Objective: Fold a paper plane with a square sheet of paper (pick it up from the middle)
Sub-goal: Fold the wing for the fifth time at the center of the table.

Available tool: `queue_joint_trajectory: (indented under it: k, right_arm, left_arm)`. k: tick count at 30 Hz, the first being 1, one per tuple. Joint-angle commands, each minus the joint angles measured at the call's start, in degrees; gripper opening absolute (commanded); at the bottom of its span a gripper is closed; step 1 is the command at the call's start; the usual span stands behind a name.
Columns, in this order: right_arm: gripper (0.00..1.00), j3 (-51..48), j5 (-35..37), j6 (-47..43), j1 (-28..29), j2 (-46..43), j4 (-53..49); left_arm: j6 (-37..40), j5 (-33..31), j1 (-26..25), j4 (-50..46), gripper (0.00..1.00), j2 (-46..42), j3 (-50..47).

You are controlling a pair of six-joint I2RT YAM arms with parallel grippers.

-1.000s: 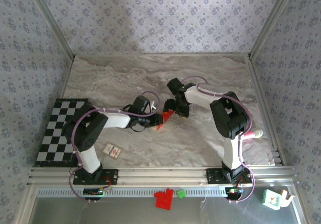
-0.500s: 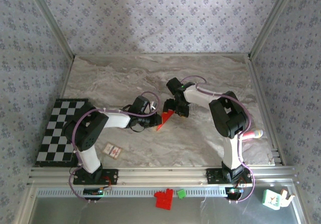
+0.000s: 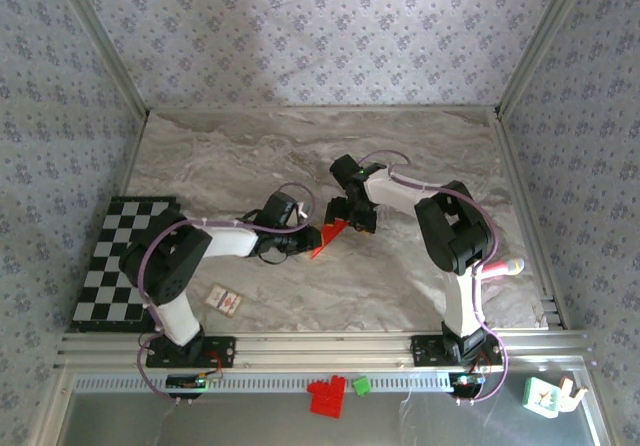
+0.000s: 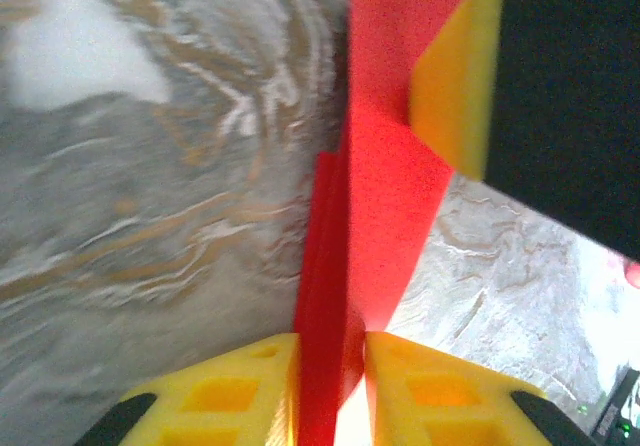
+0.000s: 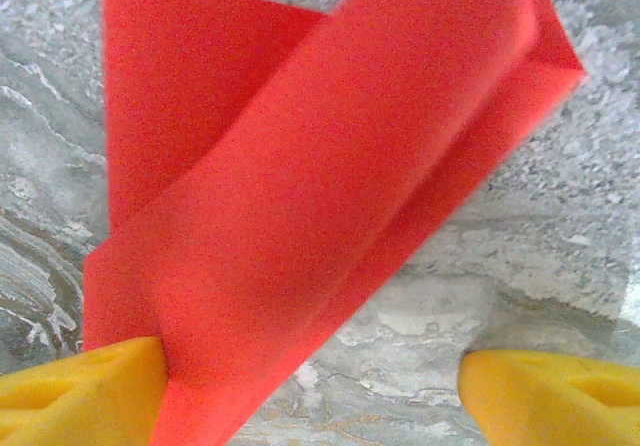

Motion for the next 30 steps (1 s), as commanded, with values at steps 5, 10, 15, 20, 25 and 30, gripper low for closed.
queue_joint_trajectory:
  k: [5, 10, 15, 20, 25, 30]
  right_arm:
    - [0.83, -4.6, 1.5, 0.1, 0.2, 10.0, 4.7]
    - [0.83, -4.7, 1.3, 0.1, 0.1, 10.2, 5.0]
    - [0.83, -4.9, 1.0, 0.2, 0.0, 10.1, 5.1]
    - [0.83, -5.0, 0.7, 0.3, 0.0, 10.1, 5.3]
    - [0.83, -5.1, 0.7, 0.2, -0.1, 10.0, 5.3]
    - [0.82, -5.2, 0.7, 0.2, 0.0, 10.0, 5.3]
  left_arm:
    - [-2.1, -6.7, 0.9, -7.0, 0.28, -8.9, -2.0]
    - [-3.4, -0.5, 0.7, -1.3, 0.28, -8.5, -1.8]
    - [-5.8, 5.2, 0.1, 5.1, 0.20, -4.3, -0.5]
    - [-5.1, 5.8, -0.3, 3.9, 0.16, -1.1, 1.4]
    - [-4.8, 6.3, -0.3, 3.5, 0.14, 1.0, 2.9]
    - [-5.1, 6.3, -0.3, 3.6, 0.14, 2.2, 3.3]
